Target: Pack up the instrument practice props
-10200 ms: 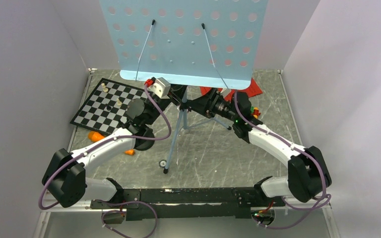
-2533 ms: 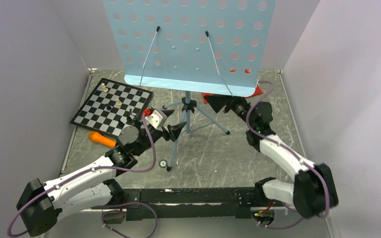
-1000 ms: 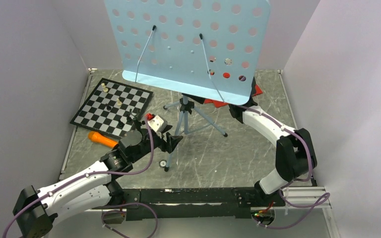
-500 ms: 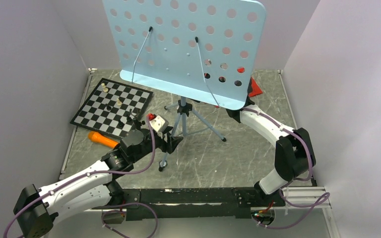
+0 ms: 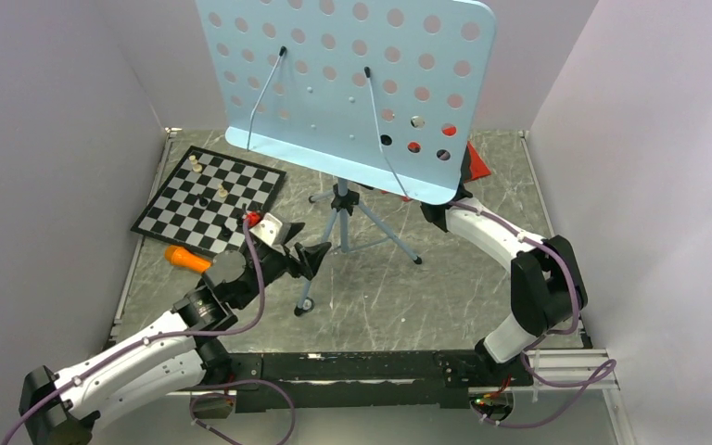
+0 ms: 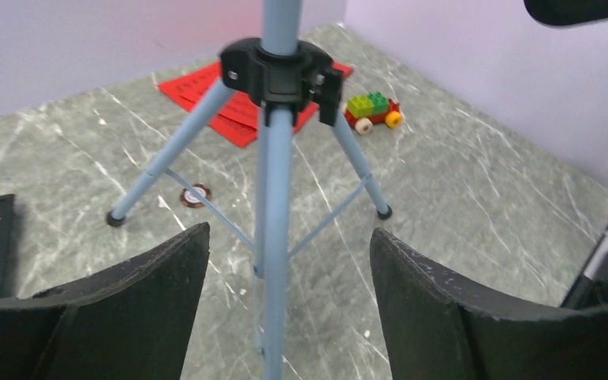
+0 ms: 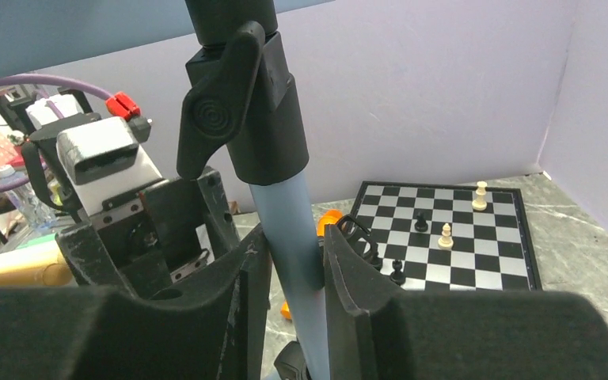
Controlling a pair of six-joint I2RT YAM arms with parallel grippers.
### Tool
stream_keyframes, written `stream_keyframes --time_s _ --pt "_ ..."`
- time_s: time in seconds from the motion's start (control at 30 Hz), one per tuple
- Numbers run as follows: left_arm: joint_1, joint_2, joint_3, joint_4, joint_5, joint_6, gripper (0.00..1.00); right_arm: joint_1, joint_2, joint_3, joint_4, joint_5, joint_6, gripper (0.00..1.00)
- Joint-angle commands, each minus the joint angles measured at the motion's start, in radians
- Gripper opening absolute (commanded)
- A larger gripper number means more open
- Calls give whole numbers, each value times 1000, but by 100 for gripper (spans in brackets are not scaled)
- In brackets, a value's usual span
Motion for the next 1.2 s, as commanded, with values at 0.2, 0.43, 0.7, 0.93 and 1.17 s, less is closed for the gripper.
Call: stream_keyframes --time_s 0.2,0.43,0.7,0.93,1.17 --pt "-3 33 -8 112 -171 9 96 -70 19 -85 252 -10 247 0" --pt "1 128 -16 314 -82 43 96 -87 50 -119 406 -19 423 0" --pt "4 232 -38 443 54 25 96 -91 33 -138 415 -28 475 0" --pt "5 362 -50 524 102 1 83 -89 -59 -198 202 -7 305 0" --pt "3 384 -65 547 103 -41 77 -66 -220 -316 -111 88 14 0"
